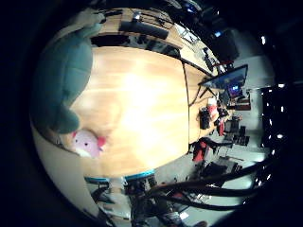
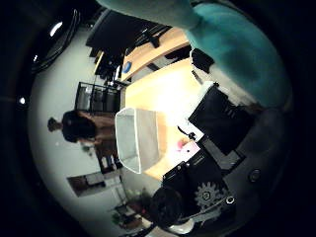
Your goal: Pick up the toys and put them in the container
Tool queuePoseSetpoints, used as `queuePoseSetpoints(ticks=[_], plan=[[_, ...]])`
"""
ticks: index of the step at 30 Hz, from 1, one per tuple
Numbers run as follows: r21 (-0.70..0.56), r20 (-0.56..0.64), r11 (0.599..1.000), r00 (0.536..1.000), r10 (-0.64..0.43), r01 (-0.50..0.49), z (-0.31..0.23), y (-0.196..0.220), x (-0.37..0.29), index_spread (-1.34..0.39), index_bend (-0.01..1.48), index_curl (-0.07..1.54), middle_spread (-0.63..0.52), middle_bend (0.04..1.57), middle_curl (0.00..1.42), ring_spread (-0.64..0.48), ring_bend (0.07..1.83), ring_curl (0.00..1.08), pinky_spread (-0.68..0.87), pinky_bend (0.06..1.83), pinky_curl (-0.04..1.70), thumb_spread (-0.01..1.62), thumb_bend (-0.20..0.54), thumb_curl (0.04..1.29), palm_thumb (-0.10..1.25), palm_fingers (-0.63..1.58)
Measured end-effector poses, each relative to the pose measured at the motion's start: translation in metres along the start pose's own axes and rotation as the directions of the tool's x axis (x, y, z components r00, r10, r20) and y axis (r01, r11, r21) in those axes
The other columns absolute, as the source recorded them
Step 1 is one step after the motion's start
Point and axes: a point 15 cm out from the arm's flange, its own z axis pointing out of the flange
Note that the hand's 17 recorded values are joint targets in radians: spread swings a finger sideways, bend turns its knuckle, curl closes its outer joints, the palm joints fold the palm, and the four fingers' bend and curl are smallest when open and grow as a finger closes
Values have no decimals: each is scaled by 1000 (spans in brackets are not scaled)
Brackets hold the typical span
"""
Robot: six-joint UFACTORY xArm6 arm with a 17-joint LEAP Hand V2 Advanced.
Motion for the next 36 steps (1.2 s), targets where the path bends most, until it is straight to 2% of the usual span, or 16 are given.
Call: queuePoseSetpoints(ticks=[9, 19, 26, 36], plan=[[-9, 46, 980, 979, -200, 201, 2, 19, -145, -546, 214, 619, -418, 659, 695, -342, 1173, 469, -624, 1128, 351, 915, -8, 489, 1226, 1160], [-41, 95, 898, 896, -433, 439, 18, 77, -282, -556, 186, 659, -418, 654, 706, -342, 1166, 468, -629, 1115, 359, 927, -9, 504, 1227, 1156], [-66, 110, 854, 854, -508, 517, 30, 99, -320, -553, 180, 684, -421, 647, 711, -346, 1167, 469, -635, 1110, 367, 932, -12, 513, 1222, 1145], [-69, 114, 842, 843, -526, 535, 45, 98, -334, -553, 176, 700, -414, 618, 718, -345, 1159, 470, -627, 1102, 370, 970, -32, 499, 1138, 1113]])
